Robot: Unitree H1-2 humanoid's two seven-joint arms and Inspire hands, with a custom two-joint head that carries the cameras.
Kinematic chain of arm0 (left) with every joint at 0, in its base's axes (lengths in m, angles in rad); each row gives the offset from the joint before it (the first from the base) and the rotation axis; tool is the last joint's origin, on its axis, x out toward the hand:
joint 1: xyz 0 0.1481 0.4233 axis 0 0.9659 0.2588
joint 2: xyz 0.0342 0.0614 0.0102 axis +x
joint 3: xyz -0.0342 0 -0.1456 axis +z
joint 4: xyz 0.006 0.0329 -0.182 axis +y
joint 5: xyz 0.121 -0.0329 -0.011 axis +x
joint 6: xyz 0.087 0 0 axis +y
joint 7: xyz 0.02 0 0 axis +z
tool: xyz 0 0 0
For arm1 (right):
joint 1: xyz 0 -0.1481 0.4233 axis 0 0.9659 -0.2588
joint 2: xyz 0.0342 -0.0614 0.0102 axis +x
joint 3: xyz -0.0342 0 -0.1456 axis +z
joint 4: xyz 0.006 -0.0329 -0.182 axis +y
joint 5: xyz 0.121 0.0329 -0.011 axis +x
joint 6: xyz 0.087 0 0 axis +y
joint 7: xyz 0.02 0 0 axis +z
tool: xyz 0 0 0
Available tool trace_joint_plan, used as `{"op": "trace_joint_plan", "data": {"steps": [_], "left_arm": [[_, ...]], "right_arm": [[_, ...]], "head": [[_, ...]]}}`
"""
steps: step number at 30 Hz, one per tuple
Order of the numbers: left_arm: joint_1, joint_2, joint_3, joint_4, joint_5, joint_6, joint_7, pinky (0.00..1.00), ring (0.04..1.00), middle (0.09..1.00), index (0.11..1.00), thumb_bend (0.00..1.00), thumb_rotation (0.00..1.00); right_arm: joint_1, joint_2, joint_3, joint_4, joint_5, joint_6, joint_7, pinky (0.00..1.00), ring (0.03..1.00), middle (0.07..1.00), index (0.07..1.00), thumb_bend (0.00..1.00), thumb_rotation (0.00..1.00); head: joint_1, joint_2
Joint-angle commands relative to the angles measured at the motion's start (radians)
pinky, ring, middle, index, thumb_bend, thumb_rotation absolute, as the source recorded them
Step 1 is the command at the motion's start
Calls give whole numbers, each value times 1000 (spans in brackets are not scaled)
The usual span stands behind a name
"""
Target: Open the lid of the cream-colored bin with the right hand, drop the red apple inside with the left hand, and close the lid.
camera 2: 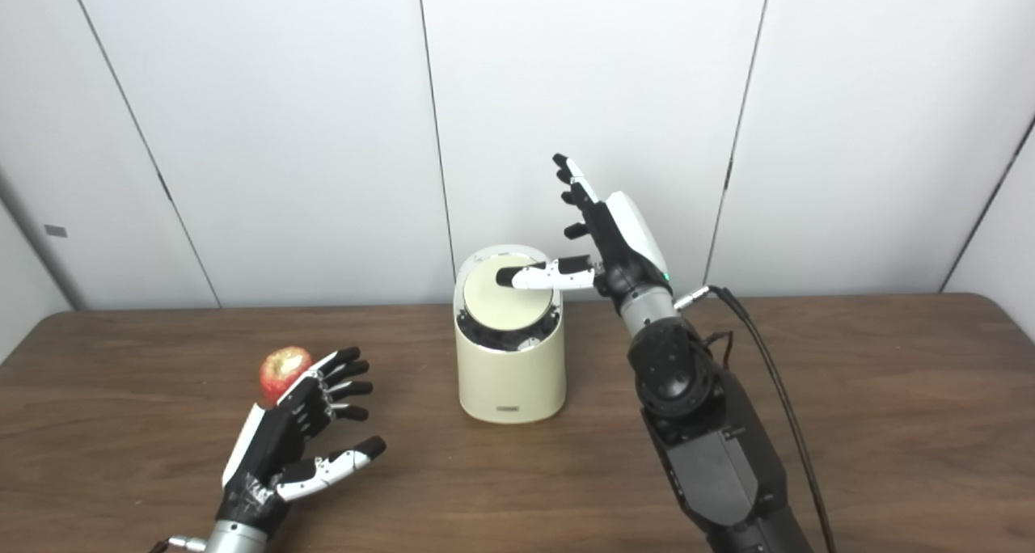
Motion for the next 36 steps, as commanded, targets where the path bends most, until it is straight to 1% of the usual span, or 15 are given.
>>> {"op": "trace_joint_plan", "data": {"steps": [1, 4, 7, 10, 15, 18, 21, 27, 31, 36], "left_arm": [[-19, -7, -3, -5, 2, -25, 12, 649, 769, 835, 876, 701, 73], [-16, -9, -3, -11, 1, -22, 13, 654, 774, 836, 876, 699, 76], [-18, -9, -3, -13, 6, -21, 15, 654, 772, 834, 876, 695, 78], [-19, -10, -3, -12, 5, -18, 15, 660, 774, 833, 875, 703, 89], [-18, -11, -2, -15, 1, -15, 14, 670, 774, 830, 875, 695, 69], [-18, -11, -3, -14, 3, -16, 14, 669, 778, 833, 878, 701, 88], [-18, -12, -4, -18, 1, -13, 13, 667, 776, 833, 876, 701, 77], [-16, -12, -4, -24, 5, -8, 15, 660, 772, 831, 875, 701, 79], [-13, -14, -3, -27, 2, -8, 14, 657, 768, 830, 872, 701, 69], [-10, -10, -3, -34, -3, -7, 9, 656, 770, 831, 873, 692, 67]], "right_arm": [[-62, -11, 3, -13, -10, -33, -6, 751, 914, 968, 974, 934, 284], [-61, -11, 15, -4, -20, -36, -6, 751, 913, 963, 977, 948, 299], [-62, -11, 26, 2, -30, -38, -5, 726, 897, 956, 975, 960, 300], [-64, -16, 42, 12, -53, -48, -15, 767, 915, 963, 967, 972, 300], [-67, -24, 67, 33, -96, -65, -26, 757, 909, 945, 953, 987, 292], [-65, -27, 75, 38, -109, -60, -19, 753, 909, 944, 953, 987, 285], [-64, -32, 83, 45, -122, -62, -18, 732, 903, 944, 955, 984, 282], [-62, -41, 101, 53, -146, -58, -16, 756, 904, 948, 951, 984, 289], [-60, -45, 104, 56, -152, -46, -8, 738, 904, 954, 956, 973, 293], [-55, -54, 113, 58, -162, -34, 2, 700, 896, 963, 958, 960, 263]], "head": [[1, 1], [2, 4], [3, 9], [4, 11], [4, 11], [3, 12], [3, 12], [7, 16], [8, 19], [9, 25]]}}
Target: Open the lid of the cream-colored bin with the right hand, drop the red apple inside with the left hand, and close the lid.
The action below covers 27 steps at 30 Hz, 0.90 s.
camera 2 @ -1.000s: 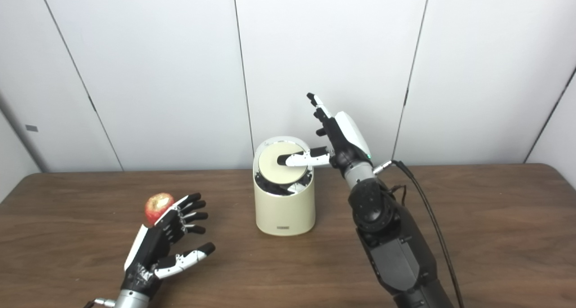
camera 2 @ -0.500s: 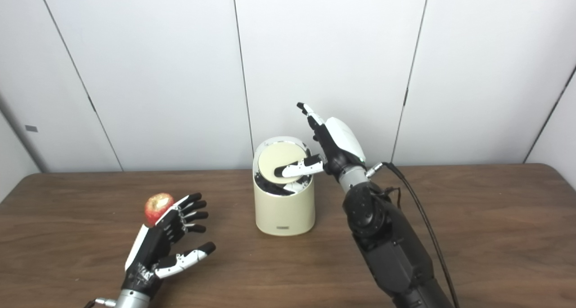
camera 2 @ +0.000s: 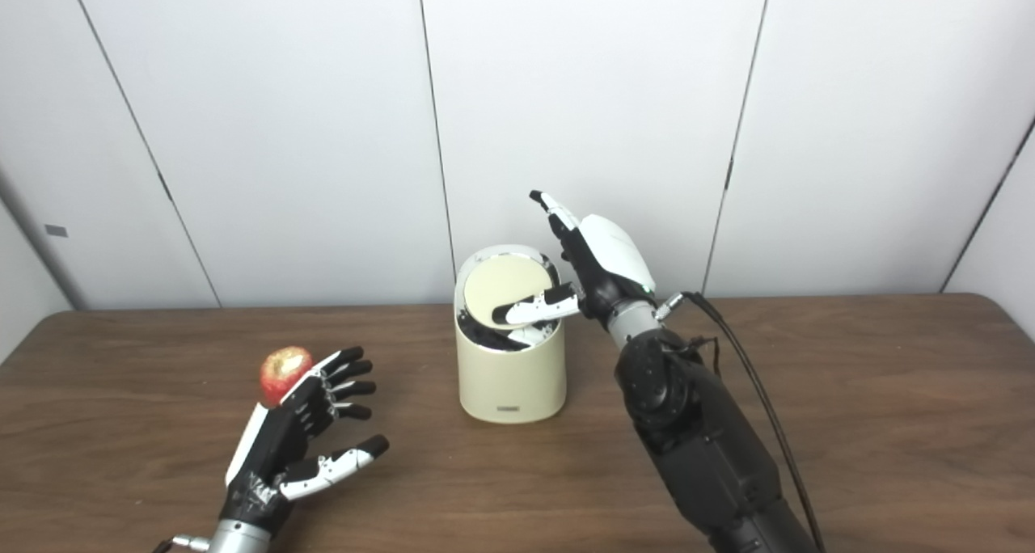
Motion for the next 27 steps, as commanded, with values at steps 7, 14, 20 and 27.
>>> {"op": "trace_joint_plan", "data": {"steps": [7, 14, 20, 27], "left_arm": [[-6, 0, -3, -41, -9, -10, 5, 657, 771, 831, 876, 695, 78], [-3, -1, -2, -52, -12, 4, 6, 662, 770, 828, 871, 692, 46], [0, 2, -1, -60, -6, 8, 9, 659, 769, 830, 870, 690, 64], [-2, 3, 0, -58, -7, 11, 8, 662, 772, 830, 872, 692, 66]], "right_arm": [[-65, -57, 83, -16, -125, 87, 89, 703, 888, 972, 959, 914, 249], [-96, -74, 180, -33, -245, 232, 229, 707, 866, 962, 928, 901, 155], [-66, -49, 94, -95, -150, 216, 202, 708, 871, 948, 927, 881, 205], [-22, -8, -82, -207, 25, 171, 156, 676, 859, 929, 919, 829, 289]], "head": [[1, 10], [3, 13], [4, 15], [3, 14]]}}
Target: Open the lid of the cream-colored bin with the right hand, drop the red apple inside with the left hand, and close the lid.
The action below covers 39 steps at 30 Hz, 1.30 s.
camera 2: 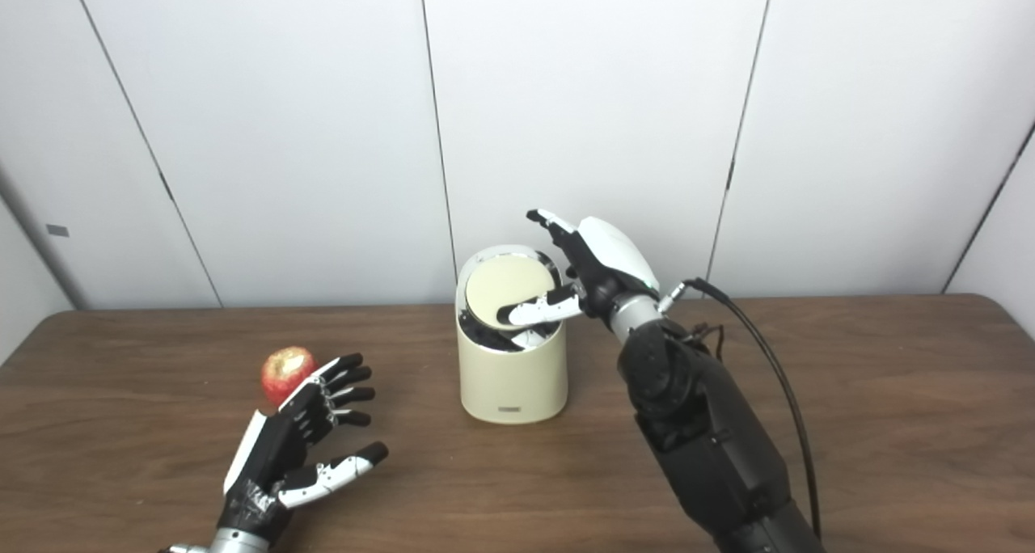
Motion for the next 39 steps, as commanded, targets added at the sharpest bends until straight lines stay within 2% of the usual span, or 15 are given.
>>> {"op": "trace_joint_plan", "data": {"steps": [1, 3, 7, 10, 14, 18, 21, 23, 25, 28, 31, 32, 39], "left_arm": [[-26, 3, 2, -23, -2, -14, 8, 661, 770, 830, 872, 694, 68], [-28, 2, 1, -18, -5, -17, 7, 659, 771, 830, 871, 697, 73], [-31, 1, -1, -13, -5, -22, 6, 659, 776, 832, 873, 693, 60], [-32, 1, -1, -12, -3, -25, 7, 652, 771, 830, 873, 694, 64], [-33, 1, 0, -11, -7, -27, 6, 653, 772, 830, 873, 687, 65], [-37, 2, 1, -4, -15, -31, 2, 655, 774, 828, 871, 688, 43], [-37, 1, 0, -4, -12, -32, 4, 649, 770, 828, 869, 694, 54], [-38, 0, 0, -3, -13, -33, 4, 648, 766, 826, 869, 696, 56], [-38, -1, -1, -1, -18, -34, 2, 646, 763, 824, 867, 698, 50], [-37, -3, -2, -2, -19, -33, 1, 648, 769, 829, 867, 691, 43], [-36, -4, -4, -4, -18, -30, 1, 642, 771, 832, 867, 685, 48], [-34, -7, -5, -5, -20, -26, 0, 636, 766, 831, 863, 690, 48], [-28, -38, -17, 4, 2, -30, 16, 639, 760, 827, 858, 714, 69]], "right_arm": [[-43, -7, -52, -61, 43, -48, -39, 666, 853, 931, 917, 821, 297], [-24, -8, -95, -86, 86, -75, -59, 619, 821, 916, 910, 809, 331], [38, -10, -181, -125, 169, -111, -98, 670, 835, 882, 888, 779, 333], [111, -16, -233, -145, 243, -137, -97, 668, 838, 892, 888, 765, 347], [222, -35, -268, -101, 308, -279, -118, 683, 840, 891, 896, 781, 285], [319, -37, -282, -57, 373, -360, -110, 716, 844, 895, 900, 798, 354], [365, -34, -281, -44, 413, -407, -106, 710, 831, 899, 902, 815, 365], [387, -38, -282, 12, 457, -508, -95, 714, 835, 903, 900, 822, 357], [400, -40, -285, 61, 495, -582, -85, 735, 845, 908, 895, 848, 353], [413, -41, -285, 100, 533, -636, -78, 713, 846, 912, 899, 863, 352], [425, -41, -286, 120, 553, -653, -75, 721, 849, 922, 908, 885, 336], [431, -41, -285, 118, 560, -651, -70, 732, 855, 931, 915, 880, 332], [451, -53, -288, 125, 608, -650, -43, 797, 899, 966, 954, 793, 215]], "head": [[-2, -1], [-3, -2], [-3, -3], [-2, -4], [-2, -4], [-4, -5], [-4, -5], [-2, -7], [1, -10], [13, -11], [39, -17], [69, -25], [197, -47]]}}
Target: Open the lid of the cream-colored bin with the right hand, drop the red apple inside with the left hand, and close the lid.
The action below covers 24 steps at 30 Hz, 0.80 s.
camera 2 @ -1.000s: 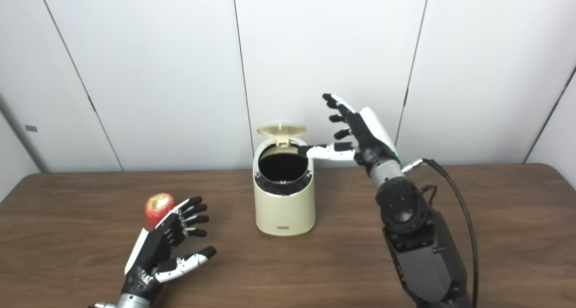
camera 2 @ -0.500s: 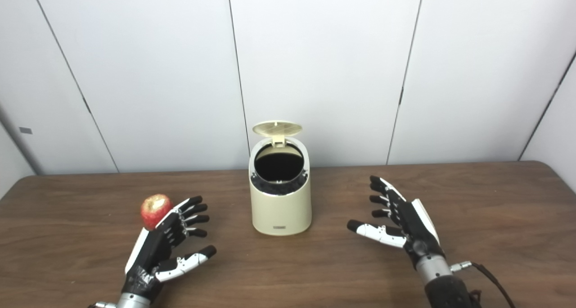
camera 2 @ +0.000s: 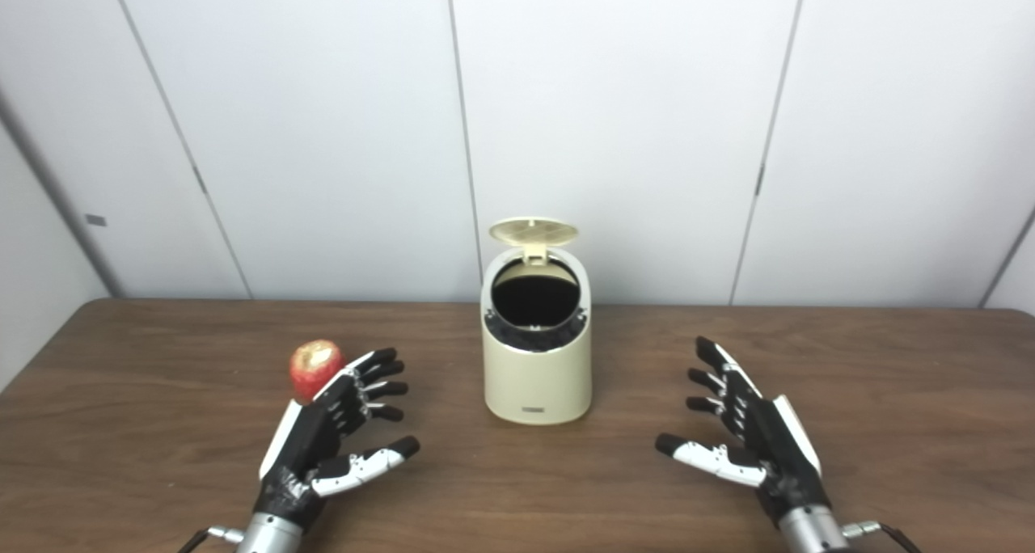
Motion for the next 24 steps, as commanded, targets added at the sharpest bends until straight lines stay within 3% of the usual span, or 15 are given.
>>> {"op": "trace_joint_plan", "data": {"steps": [1, 5, 9, 13, 20, 24], "left_arm": [[-21, -18, -8, -4, 9, -30, 18, 641, 760, 825, 857, 720, 77], [-15, -43, 12, -16, 53, -74, 73, 619, 739, 806, 836, 704, 49], [-15, -85, 80, -16, 249, -148, 263, 631, 742, 786, 766, 685, 37], [-31, -94, 133, -2, 363, -156, 403, 618, 782, 832, 803, 679, 64], [-82, -60, 172, 30, 423, -135, 519, 696, 863, 941, 918, 656, 68], [-102, -45, 171, 57, 490, -127, 591, 732, 881, 935, 939, 685, 114]], "right_arm": [[-1, -15, -11, -6, 21, -52, 8, 819, 905, 969, 958, 794, 227], [-4, -20, -18, 10, 36, -63, 13, 881, 921, 978, 964, 770, 183], [-2, -18, -18, -10, 38, -42, 14, 881, 913, 976, 961, 766, 168], [0, -16, -15, -35, 32, -20, 12, 872, 913, 978, 957, 771, 177], [-1, -12, -15, -74, 51, 16, 18, 865, 930, 992, 963, 753, 108], [-3, -13, -14, -87, 46, 32, 16, 857, 923, 990, 963, 750, 101]], "head": [[19, -3], [39, -10], [49, -10], [59, -13], [63, -11], [63, -10]]}}
